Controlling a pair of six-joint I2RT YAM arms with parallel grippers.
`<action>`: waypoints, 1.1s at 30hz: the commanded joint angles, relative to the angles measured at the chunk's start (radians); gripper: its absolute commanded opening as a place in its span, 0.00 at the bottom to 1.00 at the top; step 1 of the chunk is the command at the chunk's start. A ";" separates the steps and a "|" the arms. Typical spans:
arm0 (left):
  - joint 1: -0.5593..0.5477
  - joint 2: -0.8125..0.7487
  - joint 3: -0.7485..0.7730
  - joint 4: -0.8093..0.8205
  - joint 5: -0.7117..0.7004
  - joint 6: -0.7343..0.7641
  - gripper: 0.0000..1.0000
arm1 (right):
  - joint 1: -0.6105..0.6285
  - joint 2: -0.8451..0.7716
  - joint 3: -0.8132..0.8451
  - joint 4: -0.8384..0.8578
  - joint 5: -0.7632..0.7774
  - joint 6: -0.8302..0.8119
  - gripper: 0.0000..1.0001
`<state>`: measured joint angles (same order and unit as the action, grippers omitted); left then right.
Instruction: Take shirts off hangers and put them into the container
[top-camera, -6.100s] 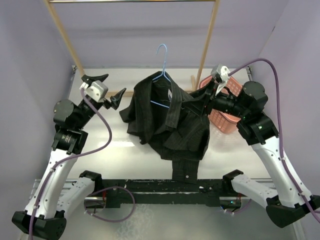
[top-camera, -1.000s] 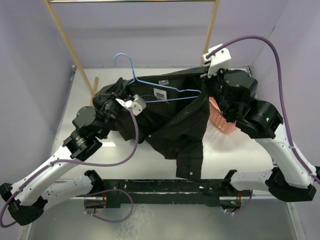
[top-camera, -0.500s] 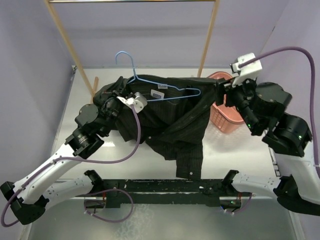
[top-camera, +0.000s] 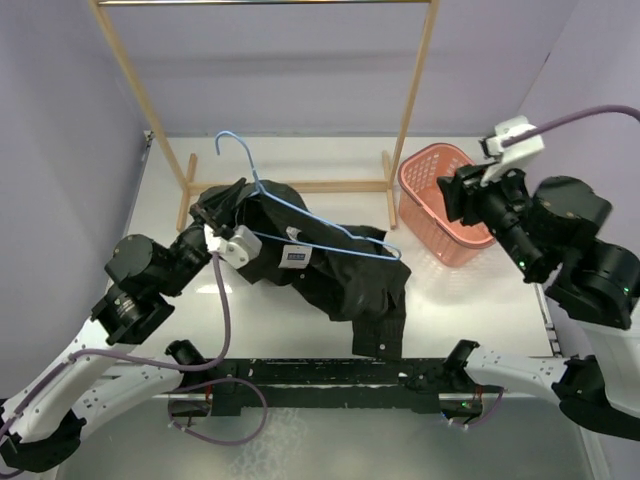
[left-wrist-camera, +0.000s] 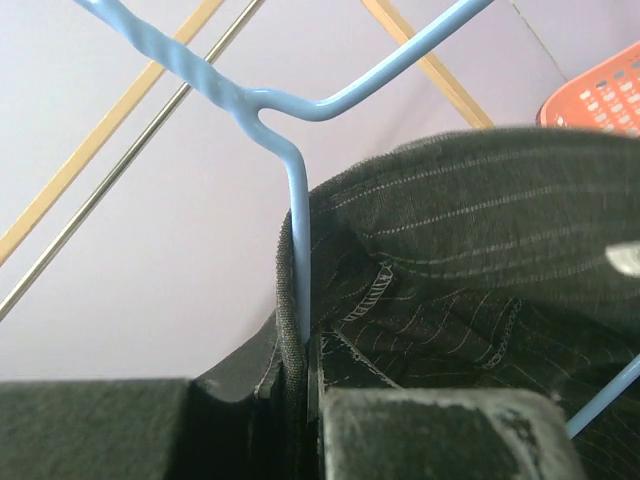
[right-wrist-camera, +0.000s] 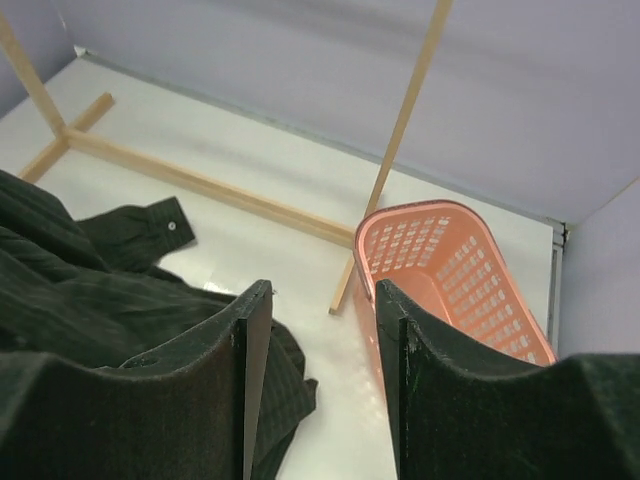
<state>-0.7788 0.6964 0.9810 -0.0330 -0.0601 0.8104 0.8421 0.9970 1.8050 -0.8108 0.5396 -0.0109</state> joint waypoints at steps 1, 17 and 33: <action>0.005 0.009 0.013 0.055 -0.002 -0.053 0.00 | -0.004 0.039 -0.010 0.002 -0.057 0.012 0.48; 0.005 0.199 -0.065 0.172 0.050 0.016 0.00 | -0.005 0.037 0.019 -0.007 -0.546 0.067 0.45; 0.005 0.141 -0.106 0.217 0.088 -0.031 0.00 | -0.005 0.107 -0.139 0.117 -0.763 0.110 0.43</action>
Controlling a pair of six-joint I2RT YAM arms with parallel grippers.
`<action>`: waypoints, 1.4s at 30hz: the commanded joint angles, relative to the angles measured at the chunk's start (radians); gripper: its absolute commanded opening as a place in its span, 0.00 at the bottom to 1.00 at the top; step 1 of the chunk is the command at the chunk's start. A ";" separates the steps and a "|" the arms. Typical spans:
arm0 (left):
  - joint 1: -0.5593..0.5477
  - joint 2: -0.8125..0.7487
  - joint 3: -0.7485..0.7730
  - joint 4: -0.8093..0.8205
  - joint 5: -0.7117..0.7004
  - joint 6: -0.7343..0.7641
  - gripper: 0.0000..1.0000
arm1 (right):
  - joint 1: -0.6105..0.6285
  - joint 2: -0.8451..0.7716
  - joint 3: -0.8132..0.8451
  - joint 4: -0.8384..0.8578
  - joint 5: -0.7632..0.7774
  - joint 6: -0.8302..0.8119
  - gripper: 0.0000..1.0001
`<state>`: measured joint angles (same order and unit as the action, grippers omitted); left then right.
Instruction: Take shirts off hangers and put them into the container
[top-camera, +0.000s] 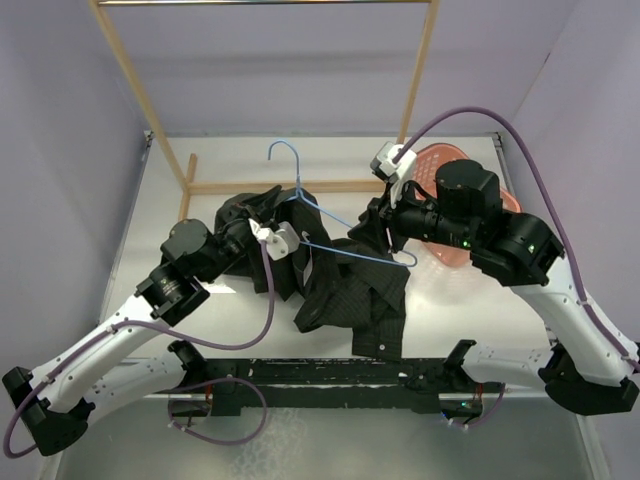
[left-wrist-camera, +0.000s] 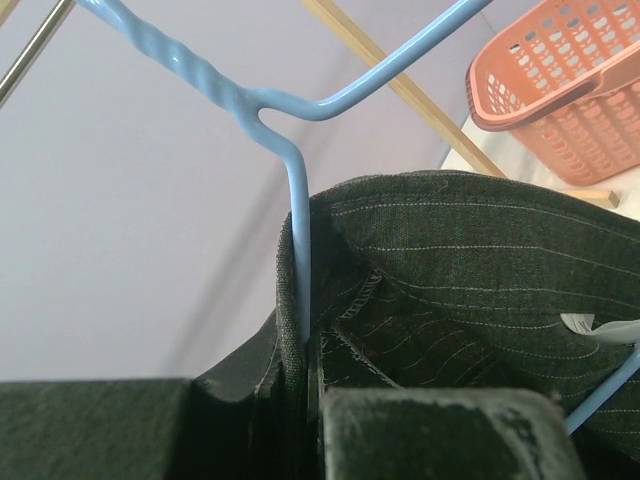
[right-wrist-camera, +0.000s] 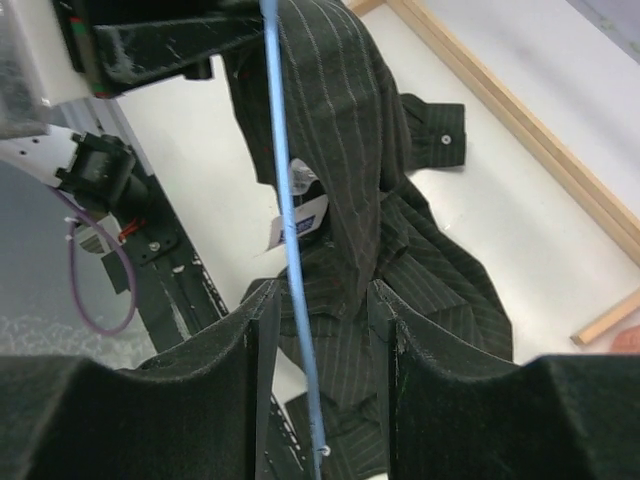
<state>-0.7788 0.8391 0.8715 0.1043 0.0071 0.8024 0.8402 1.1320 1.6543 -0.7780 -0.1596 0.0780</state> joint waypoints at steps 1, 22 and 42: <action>0.004 0.001 0.003 0.080 0.022 -0.025 0.00 | -0.003 -0.024 0.010 0.085 -0.069 0.023 0.42; 0.005 0.003 0.003 0.091 -0.005 -0.055 0.06 | -0.003 0.022 -0.016 0.107 -0.012 0.038 0.00; 0.004 -0.069 0.133 -0.285 -0.158 -0.384 0.99 | -0.038 0.229 0.352 -0.235 0.286 0.059 0.00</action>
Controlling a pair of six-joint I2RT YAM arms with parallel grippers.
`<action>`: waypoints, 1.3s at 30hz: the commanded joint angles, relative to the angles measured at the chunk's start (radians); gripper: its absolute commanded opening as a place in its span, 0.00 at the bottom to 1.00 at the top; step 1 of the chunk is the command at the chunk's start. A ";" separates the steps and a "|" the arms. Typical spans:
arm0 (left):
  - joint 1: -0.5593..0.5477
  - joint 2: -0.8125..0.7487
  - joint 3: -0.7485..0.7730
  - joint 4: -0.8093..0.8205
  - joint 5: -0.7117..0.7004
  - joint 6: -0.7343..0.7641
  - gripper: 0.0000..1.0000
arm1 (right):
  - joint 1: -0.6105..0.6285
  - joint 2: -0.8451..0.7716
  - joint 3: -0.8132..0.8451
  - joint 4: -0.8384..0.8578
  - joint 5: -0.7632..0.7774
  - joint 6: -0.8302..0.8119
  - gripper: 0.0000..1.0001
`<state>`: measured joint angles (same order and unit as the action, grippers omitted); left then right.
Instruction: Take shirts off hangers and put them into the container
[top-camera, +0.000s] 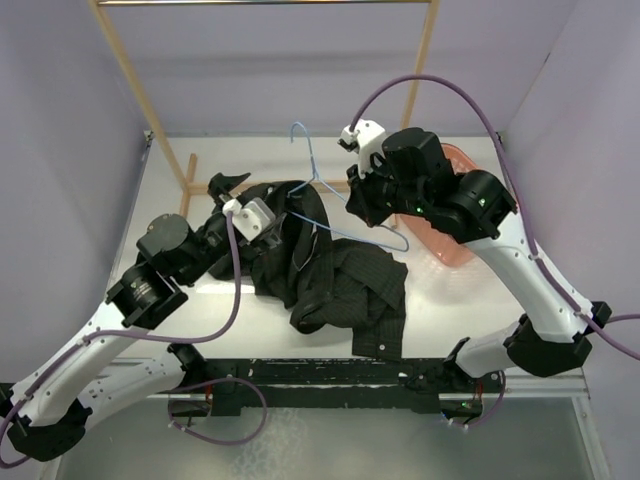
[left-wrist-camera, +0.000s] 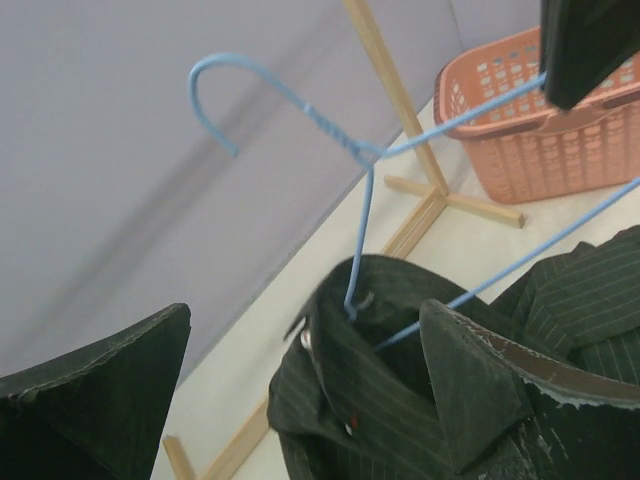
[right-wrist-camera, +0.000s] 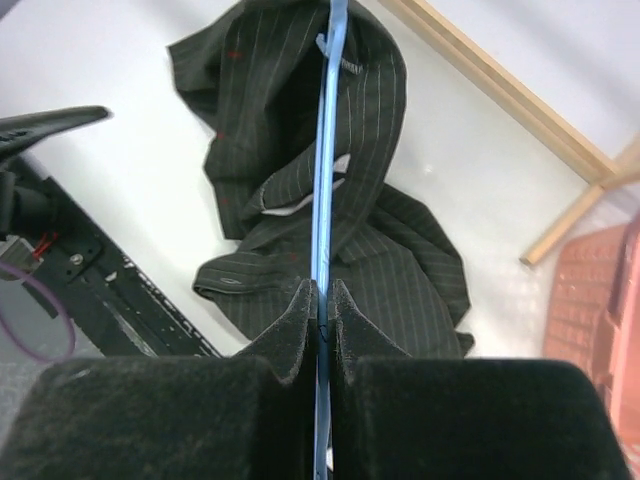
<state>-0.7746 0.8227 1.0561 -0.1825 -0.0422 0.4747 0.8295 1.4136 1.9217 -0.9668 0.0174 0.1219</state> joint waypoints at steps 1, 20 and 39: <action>0.000 -0.062 -0.064 0.009 -0.138 -0.057 0.99 | -0.038 -0.059 0.102 -0.058 0.117 0.019 0.00; 0.003 -0.043 -0.176 0.045 -0.130 -0.108 0.99 | -0.048 -0.319 -0.270 0.603 0.462 -0.159 0.00; 0.002 -0.081 -0.220 0.060 -0.266 -0.154 0.00 | -0.161 0.107 0.093 0.766 0.396 -0.231 0.00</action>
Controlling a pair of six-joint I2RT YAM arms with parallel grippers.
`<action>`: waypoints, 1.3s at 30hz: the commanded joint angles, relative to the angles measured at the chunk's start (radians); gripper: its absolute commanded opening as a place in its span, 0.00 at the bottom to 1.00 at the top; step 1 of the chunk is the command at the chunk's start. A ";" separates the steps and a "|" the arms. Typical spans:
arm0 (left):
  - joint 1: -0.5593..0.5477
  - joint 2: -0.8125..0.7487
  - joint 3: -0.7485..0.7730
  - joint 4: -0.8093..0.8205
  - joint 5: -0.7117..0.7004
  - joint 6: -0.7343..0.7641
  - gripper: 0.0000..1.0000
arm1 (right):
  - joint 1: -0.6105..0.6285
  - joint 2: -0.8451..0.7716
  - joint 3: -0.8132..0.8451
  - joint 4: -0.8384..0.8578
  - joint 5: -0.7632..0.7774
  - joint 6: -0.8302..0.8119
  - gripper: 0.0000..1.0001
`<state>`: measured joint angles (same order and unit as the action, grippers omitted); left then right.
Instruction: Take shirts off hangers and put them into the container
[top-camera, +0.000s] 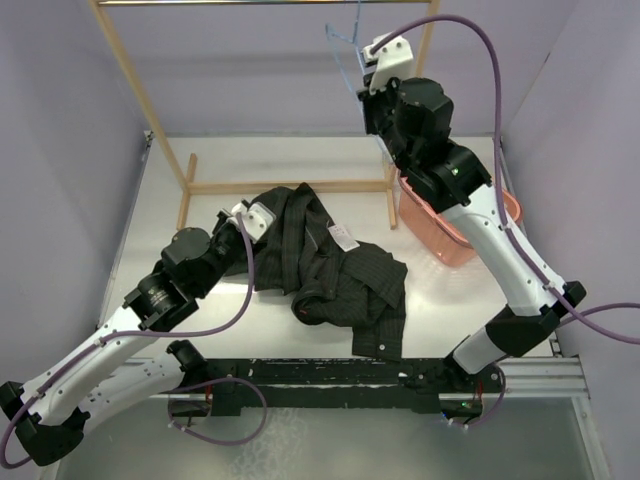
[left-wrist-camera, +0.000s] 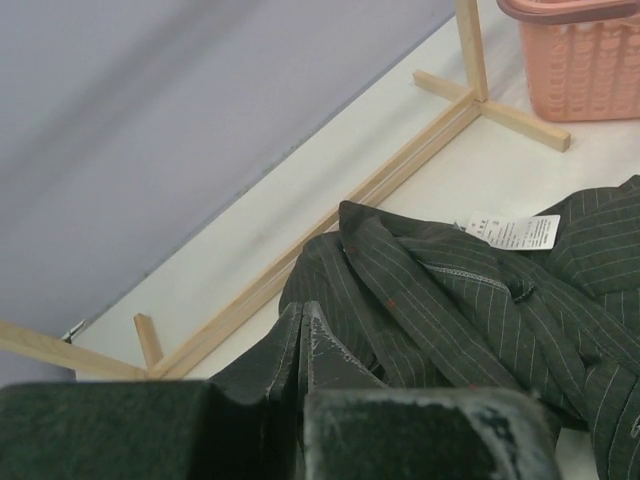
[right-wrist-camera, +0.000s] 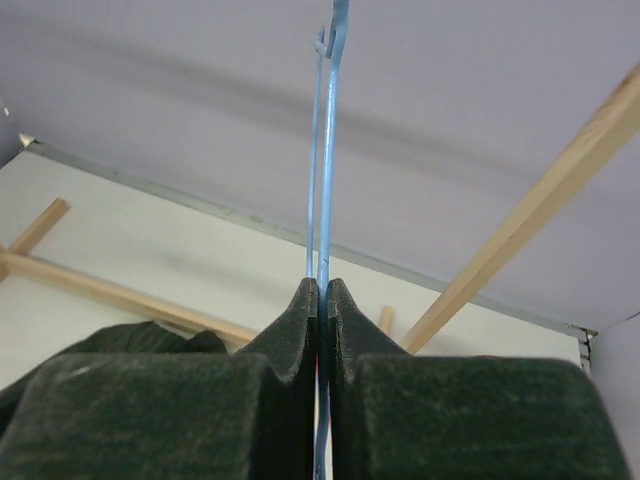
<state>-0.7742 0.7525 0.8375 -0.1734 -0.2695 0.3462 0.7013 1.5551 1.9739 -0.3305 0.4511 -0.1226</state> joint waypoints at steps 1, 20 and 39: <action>0.001 -0.011 -0.002 0.050 -0.040 -0.026 0.00 | -0.038 -0.038 0.034 0.150 -0.043 0.018 0.00; 0.001 -0.013 -0.015 0.067 -0.028 -0.026 0.56 | -0.115 0.164 0.255 0.042 -0.118 0.052 0.00; 0.022 -0.011 -0.027 0.112 -0.058 -0.098 0.99 | -0.115 -0.381 -0.295 0.003 -0.289 0.210 0.82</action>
<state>-0.7715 0.7525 0.8192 -0.1345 -0.3000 0.3046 0.5884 1.3472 1.7679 -0.3134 0.2512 -0.0174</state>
